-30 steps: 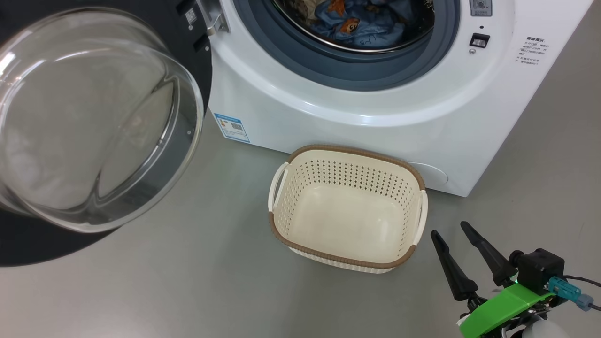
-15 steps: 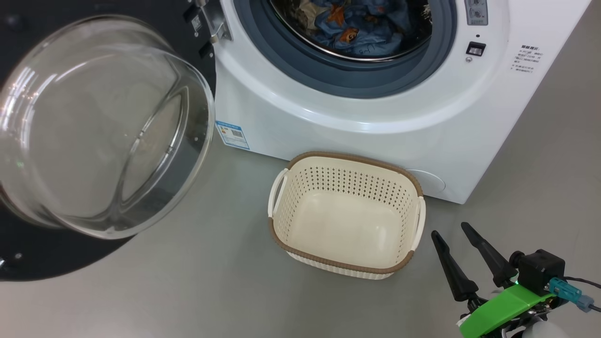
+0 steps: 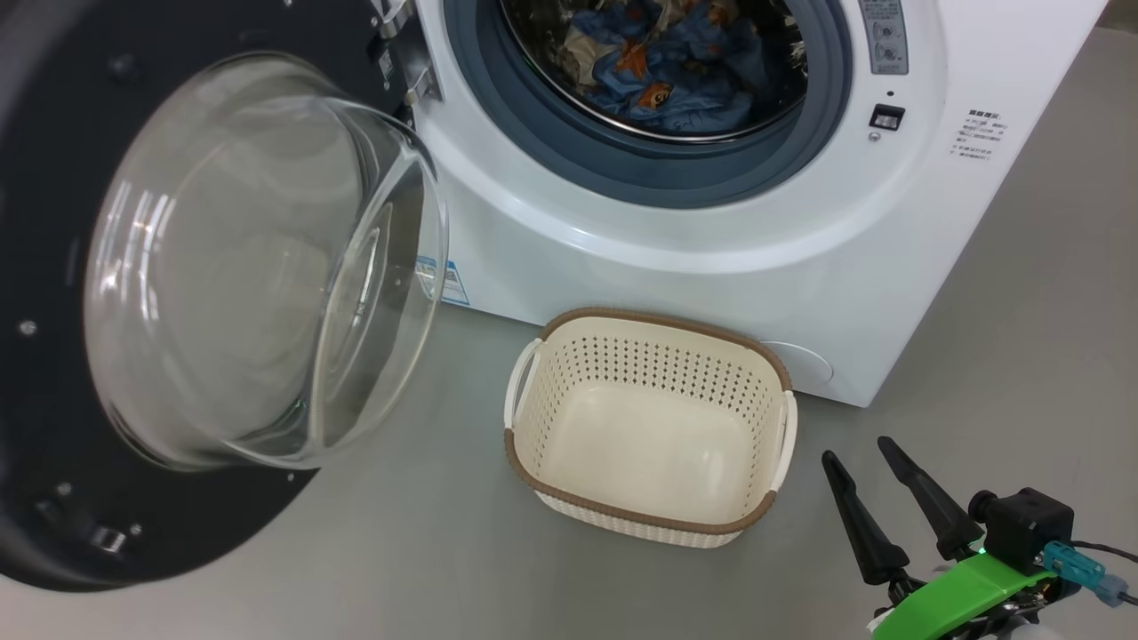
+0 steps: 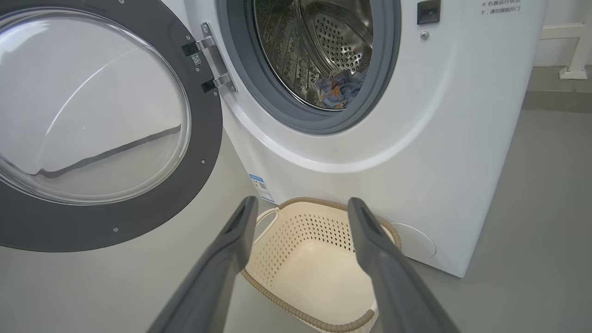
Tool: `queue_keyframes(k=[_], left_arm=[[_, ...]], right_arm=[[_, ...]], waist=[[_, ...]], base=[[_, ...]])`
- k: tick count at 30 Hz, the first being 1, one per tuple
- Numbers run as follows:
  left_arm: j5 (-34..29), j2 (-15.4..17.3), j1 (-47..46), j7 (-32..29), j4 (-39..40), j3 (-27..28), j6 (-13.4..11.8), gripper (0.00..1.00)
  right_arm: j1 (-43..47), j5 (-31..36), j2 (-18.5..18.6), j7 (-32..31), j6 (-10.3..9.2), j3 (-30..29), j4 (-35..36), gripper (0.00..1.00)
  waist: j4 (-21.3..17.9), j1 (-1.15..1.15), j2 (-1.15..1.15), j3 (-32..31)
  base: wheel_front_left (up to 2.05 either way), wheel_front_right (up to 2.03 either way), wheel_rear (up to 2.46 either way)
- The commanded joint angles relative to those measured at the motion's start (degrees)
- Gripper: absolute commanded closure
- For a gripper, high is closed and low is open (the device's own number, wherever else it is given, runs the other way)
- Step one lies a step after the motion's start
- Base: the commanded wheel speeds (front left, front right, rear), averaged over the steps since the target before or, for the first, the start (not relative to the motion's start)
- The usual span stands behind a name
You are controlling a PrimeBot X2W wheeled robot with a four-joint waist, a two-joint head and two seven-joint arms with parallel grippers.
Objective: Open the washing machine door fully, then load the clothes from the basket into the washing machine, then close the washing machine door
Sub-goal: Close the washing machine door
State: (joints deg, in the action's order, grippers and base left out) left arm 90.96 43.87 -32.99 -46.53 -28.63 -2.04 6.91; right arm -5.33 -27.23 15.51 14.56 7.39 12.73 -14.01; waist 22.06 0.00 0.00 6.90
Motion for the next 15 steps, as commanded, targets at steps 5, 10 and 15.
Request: queue_keyframes(k=[5, 10, 15], left_arm=[[1.82, 3.24, 0.92, -4.19, 8.34, 1.46, 0.58, 1.0], [2.24, 2.41, 2.25, -6.25, 13.69, 0.8, 0.58, 1.0], [2.86, 0.19, 3.09, -8.48, 20.21, -0.28, 0.58, 1.0]], right_arm=[[0.72, -0.05, 0.17, 0.44, 0.1, 0.19, 1.73, 0.0], [1.04, 0.07, 0.14, 0.44, 0.1, -0.22, 1.89, 0.0], [1.48, 0.16, 0.01, 0.44, 0.1, -0.85, 2.07, 0.0]], waist=[[-0.55, 0.0, 0.0, -0.44], [-1.48, 0.0, 0.0, -0.86], [-3.66, 0.0, 0.0, -1.56]], base=[[0.0, 0.0, 0.0], [0.0, 0.0, 0.0], [0.0, 0.0, 0.0]])
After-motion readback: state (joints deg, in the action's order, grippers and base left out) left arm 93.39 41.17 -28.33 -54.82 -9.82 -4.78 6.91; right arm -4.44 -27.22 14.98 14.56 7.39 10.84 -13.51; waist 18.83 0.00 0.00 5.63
